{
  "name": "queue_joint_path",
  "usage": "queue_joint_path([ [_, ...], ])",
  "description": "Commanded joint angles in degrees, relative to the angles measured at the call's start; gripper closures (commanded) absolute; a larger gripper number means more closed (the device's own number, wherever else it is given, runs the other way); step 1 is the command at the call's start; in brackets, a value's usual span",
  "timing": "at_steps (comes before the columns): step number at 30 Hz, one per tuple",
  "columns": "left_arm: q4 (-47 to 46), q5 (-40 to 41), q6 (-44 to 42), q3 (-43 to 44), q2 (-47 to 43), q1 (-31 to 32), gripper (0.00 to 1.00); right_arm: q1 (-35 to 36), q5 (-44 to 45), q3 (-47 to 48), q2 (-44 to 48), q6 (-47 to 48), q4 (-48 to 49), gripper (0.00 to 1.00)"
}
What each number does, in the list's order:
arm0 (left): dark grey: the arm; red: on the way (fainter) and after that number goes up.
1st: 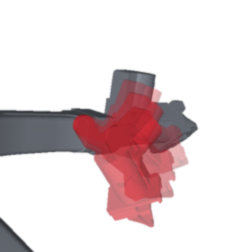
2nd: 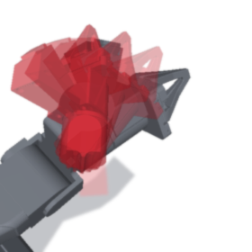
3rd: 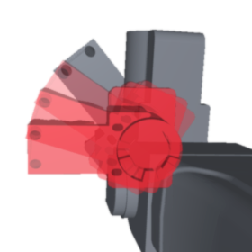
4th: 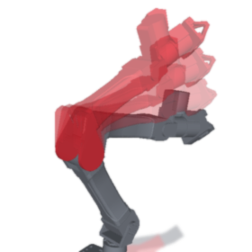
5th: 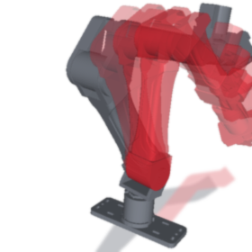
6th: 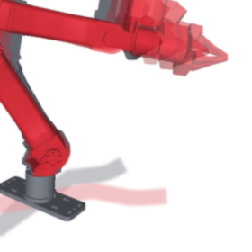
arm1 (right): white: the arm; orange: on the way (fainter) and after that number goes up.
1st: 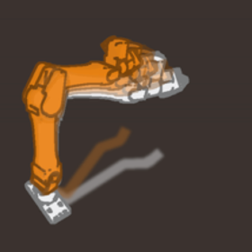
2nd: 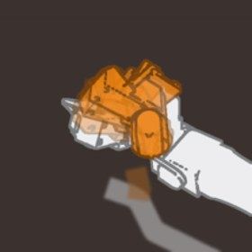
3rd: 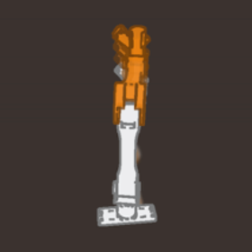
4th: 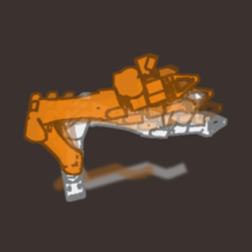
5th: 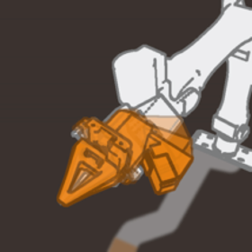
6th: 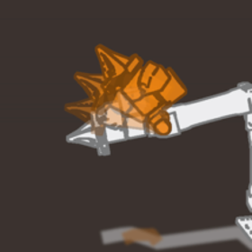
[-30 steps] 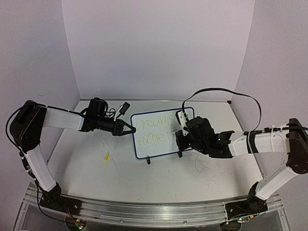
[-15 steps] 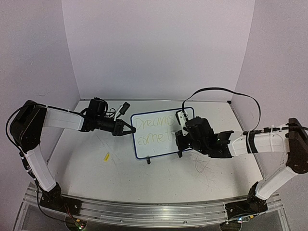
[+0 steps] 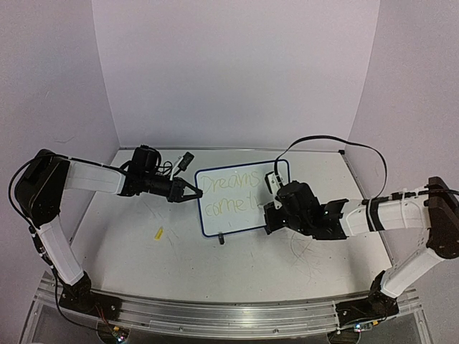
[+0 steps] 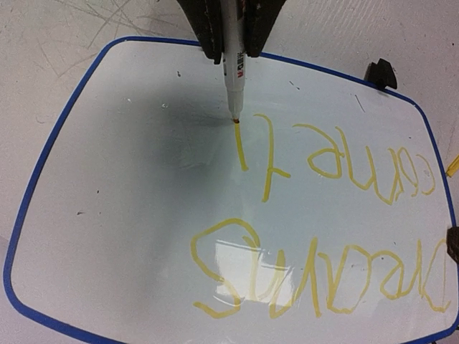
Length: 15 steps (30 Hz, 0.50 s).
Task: Write a sentence on the whiteboard
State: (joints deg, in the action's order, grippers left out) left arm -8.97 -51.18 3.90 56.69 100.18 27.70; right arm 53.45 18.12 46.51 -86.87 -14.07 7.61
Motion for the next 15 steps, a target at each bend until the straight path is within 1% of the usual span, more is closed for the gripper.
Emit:
queue_joint_path([
  [1,1.82,2.41,-2.67,1.63,1.07,0.62,1.0,0.21,-0.35,-1.05,0.31,-2.02,-0.81,1.0],
  [9,1.84,2.56,-2.71,1.67,1.25,0.6,1.0,0.24,0.15,0.8,-0.7,-1.08,-0.01,1.0],
  [15,1.87,2.5,-2.77,1.67,1.32,0.6,1.0,0.17,2.18,1.93,-0.14,0.33,1.48,1.0],
])
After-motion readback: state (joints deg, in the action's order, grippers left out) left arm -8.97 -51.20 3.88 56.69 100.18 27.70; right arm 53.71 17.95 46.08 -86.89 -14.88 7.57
